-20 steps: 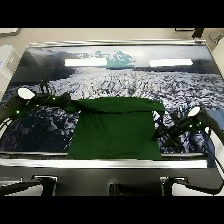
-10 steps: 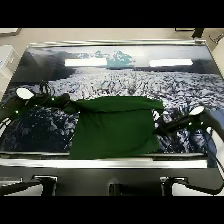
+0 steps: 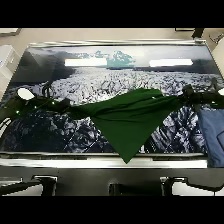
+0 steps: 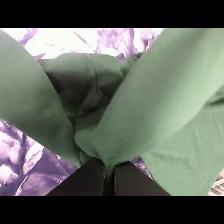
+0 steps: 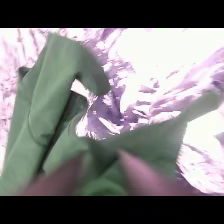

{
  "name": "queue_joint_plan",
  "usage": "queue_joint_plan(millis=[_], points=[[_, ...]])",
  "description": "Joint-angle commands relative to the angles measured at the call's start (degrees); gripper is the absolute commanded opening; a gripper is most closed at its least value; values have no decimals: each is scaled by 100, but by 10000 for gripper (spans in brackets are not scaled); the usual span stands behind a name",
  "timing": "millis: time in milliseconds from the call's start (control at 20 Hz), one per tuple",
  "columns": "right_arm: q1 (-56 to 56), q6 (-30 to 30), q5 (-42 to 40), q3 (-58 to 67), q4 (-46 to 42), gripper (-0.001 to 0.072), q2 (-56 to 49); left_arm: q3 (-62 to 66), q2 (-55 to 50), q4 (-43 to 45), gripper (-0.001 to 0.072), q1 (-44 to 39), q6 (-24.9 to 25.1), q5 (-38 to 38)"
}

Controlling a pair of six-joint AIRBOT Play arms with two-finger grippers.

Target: Fold the clothes and pants, and hang the long-sleeved shirts on hangers.

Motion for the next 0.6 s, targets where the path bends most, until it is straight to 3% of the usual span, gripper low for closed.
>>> queue_joint_plan(millis=[0, 150, 200, 300, 350, 400, 550], points=[[0, -35, 1078, 103, -409, 613, -177, -2, -24, 35, 26, -31, 7, -109], [146, -640, 2671, -492, -953, 614, -39, -2, -24, 46, 26, -28, 13, -107], [330, -754, 2758, -979, -1086, 614, 155, -2, -24, 44, 26, -28, 11, -107], [866, -828, 2212, -2315, -918, 620, 719, -2, -24, 44, 26, -28, 11, -109], [1209, -846, 1827, -2986, -647, 670, 984, -2, -24, 44, 26, -28, 11, -109], [1519, -920, 1563, -3480, -299, 671, 1152, -2, -22, 42, 26, -28, 11, -107], [2542, -1152, 1143, -4207, 935, 677, 1314, -2, -22, 42, 26, -28, 13, -105]])
